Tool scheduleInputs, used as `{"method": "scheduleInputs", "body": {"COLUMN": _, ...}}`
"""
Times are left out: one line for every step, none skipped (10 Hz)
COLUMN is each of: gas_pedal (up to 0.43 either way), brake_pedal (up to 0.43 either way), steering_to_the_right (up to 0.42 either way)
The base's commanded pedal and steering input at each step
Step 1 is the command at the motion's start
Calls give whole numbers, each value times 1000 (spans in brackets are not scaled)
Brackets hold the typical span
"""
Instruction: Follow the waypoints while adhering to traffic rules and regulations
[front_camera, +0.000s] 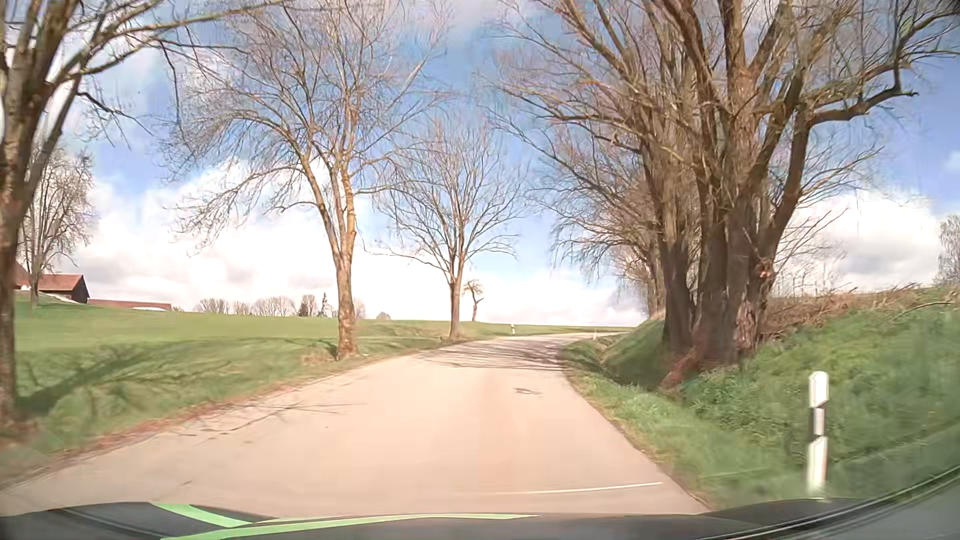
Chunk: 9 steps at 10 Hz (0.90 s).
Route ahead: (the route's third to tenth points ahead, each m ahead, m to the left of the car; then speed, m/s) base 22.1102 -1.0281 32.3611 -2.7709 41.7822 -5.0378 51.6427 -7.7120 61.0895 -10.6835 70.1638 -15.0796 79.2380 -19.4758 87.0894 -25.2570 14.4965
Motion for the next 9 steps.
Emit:
{"method": "scheduleInputs", "body": {"gas_pedal": 98, "brake_pedal": 0, "steering_to_the_right": 25}}
{"method": "scheduleInputs", "body": {"gas_pedal": 98, "brake_pedal": 0, "steering_to_the_right": 26}}
{"method": "scheduleInputs", "body": {"gas_pedal": 98, "brake_pedal": 0, "steering_to_the_right": 26}}
{"method": "scheduleInputs", "body": {"gas_pedal": 98, "brake_pedal": 0, "steering_to_the_right": 26}}
{"method": "scheduleInputs", "body": {"gas_pedal": 98, "brake_pedal": 0, "steering_to_the_right": 26}}
{"method": "scheduleInputs", "body": {"gas_pedal": 98, "brake_pedal": 0, "steering_to_the_right": 26}}
{"method": "scheduleInputs", "body": {"gas_pedal": 98, "brake_pedal": 0, "steering_to_the_right": 26}}
{"method": "scheduleInputs", "body": {"gas_pedal": 98, "brake_pedal": 0, "steering_to_the_right": 26}}
{"method": "scheduleInputs", "body": {"gas_pedal": 98, "brake_pedal": 0, "steering_to_the_right": 26}}
